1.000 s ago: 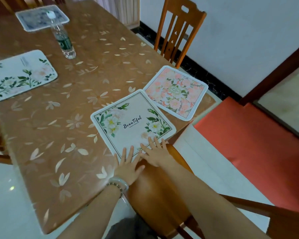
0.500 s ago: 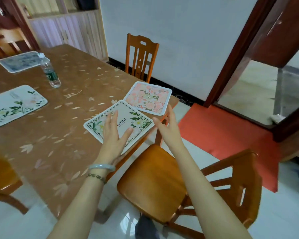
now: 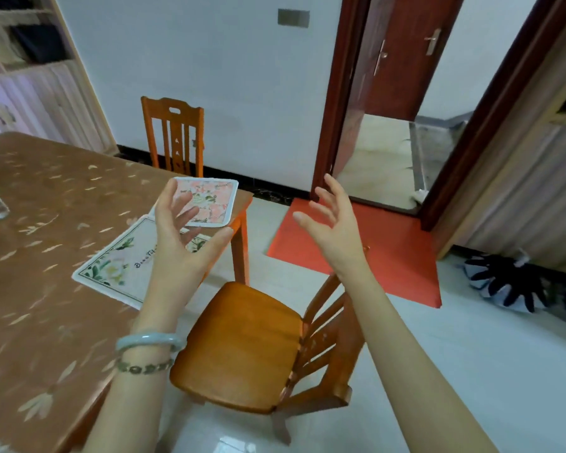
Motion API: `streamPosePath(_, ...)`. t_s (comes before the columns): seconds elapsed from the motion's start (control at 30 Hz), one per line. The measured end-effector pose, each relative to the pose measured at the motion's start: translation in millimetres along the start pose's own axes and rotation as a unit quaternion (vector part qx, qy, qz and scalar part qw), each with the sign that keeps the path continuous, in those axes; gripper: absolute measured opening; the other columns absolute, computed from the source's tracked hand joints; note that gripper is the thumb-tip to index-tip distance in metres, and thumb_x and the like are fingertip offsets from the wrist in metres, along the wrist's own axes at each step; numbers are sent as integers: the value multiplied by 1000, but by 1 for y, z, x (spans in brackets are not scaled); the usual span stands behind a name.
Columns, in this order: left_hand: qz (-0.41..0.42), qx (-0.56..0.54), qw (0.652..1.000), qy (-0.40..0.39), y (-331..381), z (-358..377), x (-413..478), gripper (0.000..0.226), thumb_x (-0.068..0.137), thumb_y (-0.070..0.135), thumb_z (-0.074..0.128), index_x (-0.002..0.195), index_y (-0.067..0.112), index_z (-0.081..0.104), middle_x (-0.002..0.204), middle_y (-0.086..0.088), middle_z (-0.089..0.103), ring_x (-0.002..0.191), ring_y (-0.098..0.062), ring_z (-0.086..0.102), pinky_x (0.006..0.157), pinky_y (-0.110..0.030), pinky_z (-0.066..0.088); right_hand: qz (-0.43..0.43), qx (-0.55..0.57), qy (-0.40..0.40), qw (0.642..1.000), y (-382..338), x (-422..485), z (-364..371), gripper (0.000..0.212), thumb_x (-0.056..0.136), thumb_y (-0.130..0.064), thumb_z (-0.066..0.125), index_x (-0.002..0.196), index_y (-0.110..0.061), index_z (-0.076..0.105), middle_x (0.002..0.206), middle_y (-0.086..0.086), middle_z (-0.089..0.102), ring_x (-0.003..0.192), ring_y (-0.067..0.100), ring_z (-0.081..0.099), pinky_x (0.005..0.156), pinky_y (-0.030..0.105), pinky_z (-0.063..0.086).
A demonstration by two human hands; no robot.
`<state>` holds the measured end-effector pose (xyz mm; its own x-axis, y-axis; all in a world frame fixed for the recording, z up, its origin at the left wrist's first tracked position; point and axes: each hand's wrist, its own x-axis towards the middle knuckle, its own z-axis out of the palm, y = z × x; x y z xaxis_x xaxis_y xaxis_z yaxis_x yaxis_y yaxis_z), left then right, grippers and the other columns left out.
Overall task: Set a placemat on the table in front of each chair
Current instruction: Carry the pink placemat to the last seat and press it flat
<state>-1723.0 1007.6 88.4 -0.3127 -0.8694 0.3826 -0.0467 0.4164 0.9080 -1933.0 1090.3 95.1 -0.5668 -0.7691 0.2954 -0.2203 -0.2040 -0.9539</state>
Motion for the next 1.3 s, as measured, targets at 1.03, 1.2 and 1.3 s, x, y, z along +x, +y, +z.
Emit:
streamPosePath(1.03,-80,-35,996,16,-37,433,113,90,74,49,75,146,47,20,142,20,32,126,9,43,101,-27,44,62,-28,-26,997,146,227,-364,76,80,-15,75,143,-28,34,137,0,46,125,10,48,87,13,49)
streamPosePath(1.2,-109,-19,994,6,-75,465,191,99,66,58,73,147,41,19,146,13,31,126,8,42,104,-37,46,71,-51,-77,993,173,329,-360,78,79,-16,76,143,-29,33,141,3,45,127,9,46,87,13,47)
streamPosePath(1.3,-115,-11,993,23,-88,473,238,97,69,55,72,149,40,19,146,13,31,126,12,41,104,-36,46,64,-39,-99,992,180,389,-346,78,79,-15,76,143,-27,34,138,1,47,127,9,45,86,10,47)
